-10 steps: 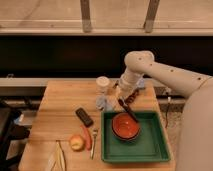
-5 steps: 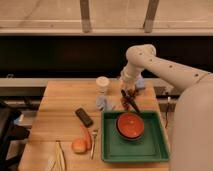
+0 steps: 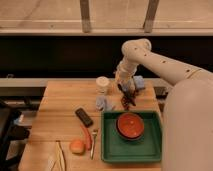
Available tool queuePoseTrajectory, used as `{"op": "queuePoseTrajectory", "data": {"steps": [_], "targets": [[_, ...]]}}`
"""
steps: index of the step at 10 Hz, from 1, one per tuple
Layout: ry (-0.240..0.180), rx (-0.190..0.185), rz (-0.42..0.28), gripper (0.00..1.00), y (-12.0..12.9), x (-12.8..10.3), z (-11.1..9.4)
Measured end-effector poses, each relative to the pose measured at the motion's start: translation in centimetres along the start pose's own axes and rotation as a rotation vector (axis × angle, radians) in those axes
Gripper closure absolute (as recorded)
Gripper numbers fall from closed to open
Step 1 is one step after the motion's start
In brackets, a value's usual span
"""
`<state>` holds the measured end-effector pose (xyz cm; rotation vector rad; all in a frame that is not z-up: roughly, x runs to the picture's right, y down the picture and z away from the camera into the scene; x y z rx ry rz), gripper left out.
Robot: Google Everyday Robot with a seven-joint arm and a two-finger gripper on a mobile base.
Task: Place brush in plastic cup
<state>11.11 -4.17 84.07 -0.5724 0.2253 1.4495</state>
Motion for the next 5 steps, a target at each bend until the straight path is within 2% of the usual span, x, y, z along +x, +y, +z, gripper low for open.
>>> {"op": "queuePoseTrajectory", "data": {"steps": [2, 5], "targets": [[0.019, -0.012, 0.012, 1.00, -0.3, -0.4, 2.3], [0.031, -0.016, 0.054, 1.00, -1.8, -1.1, 4.2]]}}
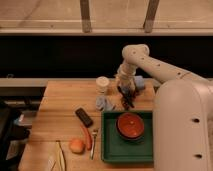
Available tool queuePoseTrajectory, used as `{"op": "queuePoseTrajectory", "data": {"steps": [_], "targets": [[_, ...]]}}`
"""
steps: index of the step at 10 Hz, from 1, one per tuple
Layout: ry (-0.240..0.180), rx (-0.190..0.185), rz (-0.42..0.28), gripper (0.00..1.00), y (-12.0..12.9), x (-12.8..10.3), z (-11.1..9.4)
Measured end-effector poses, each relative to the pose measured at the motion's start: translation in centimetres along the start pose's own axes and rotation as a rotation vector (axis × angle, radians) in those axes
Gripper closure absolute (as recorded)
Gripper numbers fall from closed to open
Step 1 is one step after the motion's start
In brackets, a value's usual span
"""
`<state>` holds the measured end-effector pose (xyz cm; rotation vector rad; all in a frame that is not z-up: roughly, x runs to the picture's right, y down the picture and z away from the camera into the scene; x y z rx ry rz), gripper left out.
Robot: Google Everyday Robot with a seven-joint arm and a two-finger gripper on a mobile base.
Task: Place brush in plastic cup
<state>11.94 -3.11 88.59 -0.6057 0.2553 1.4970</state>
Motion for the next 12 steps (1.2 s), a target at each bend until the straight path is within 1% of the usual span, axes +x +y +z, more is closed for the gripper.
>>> {"op": "queuePoseTrajectory", "data": {"steps": [3, 5, 6, 7, 9, 10, 11, 12], "targets": [[0.014, -0.003, 0.077, 1.00, -2.3, -0.8, 2.2], [0.026, -0.005, 0.115, 1.00, -3.6, -0.9, 3.0], [0.032, -0.012, 0.134, 1.00, -4.0, -1.0, 3.2], [0.036, -0.013, 0.150, 0.98, -4.6, -1.1, 3.6], [0.037, -0.010, 0.149, 0.84, -4.7, -1.0, 3.6], [0.038, -0.008, 0.149, 0.68, -4.8, -1.0, 3.6], [0.039, -0.008, 0.149, 0.61, -4.8, -1.0, 3.6], [0.038, -0.005, 0.146, 0.50, -4.7, -0.8, 3.5]]}}
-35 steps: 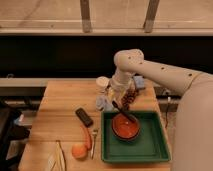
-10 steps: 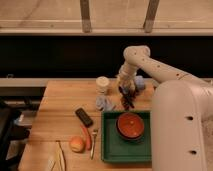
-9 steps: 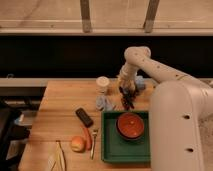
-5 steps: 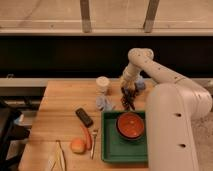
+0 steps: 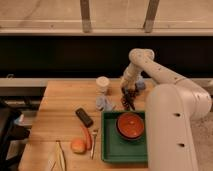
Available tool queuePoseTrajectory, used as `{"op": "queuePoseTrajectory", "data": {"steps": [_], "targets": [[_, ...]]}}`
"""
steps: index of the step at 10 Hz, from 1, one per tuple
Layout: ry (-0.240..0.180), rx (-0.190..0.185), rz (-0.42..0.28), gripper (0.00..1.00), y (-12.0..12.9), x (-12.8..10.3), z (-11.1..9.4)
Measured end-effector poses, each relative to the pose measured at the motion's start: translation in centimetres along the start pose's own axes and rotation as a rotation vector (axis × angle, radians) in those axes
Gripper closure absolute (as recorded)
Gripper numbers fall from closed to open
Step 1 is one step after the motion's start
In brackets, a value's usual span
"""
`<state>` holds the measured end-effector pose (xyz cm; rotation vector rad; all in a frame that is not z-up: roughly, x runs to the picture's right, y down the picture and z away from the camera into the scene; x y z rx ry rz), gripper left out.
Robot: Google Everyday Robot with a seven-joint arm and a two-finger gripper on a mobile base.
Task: Place brush in plastic cup
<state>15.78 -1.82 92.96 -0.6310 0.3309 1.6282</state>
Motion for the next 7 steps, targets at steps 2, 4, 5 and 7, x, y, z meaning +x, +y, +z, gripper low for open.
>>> {"op": "queuePoseTrajectory", "data": {"steps": [2, 4, 5, 7], "targets": [[-0.020, 0.012, -0.011, 0.32, 0.4, 0.5, -1.2], [-0.041, 0.014, -0.019, 0.29, 0.8, 0.8, -2.6], [-0.053, 0.018, -0.024, 0.29, 0.8, 0.9, -3.3], [-0.065, 0.022, -0.028, 0.29, 0.8, 0.9, -4.1]]}}
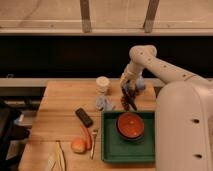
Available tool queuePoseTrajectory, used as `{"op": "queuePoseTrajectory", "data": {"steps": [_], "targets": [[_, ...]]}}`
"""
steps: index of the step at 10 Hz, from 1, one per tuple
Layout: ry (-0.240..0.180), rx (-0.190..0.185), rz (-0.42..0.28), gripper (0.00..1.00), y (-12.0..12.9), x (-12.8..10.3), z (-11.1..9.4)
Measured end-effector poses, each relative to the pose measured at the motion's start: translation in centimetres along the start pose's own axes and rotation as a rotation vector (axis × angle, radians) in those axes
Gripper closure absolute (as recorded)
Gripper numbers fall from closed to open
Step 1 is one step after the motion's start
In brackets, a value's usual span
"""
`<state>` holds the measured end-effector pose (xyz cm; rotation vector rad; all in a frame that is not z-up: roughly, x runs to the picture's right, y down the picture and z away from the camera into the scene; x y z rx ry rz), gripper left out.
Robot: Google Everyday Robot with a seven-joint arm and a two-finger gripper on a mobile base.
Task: Place brush in plastic cup
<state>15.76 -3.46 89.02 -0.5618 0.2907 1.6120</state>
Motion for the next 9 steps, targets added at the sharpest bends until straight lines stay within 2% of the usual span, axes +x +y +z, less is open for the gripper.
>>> {"op": "queuePoseTrajectory", "data": {"steps": [3, 5, 6, 8, 9], "targets": [[-0.019, 0.007, 0.010, 0.29, -0.3, -0.1, -0.6], [-0.068, 0.033, 0.036, 0.29, -1.5, -0.5, -3.3], [-0.096, 0.054, 0.056, 0.29, -2.5, -0.8, -5.2], [-0.142, 0.092, 0.103, 0.29, -5.6, -1.0, -8.1], [-0.154, 0.099, 0.121, 0.29, -7.0, -0.8, -8.9]]}}
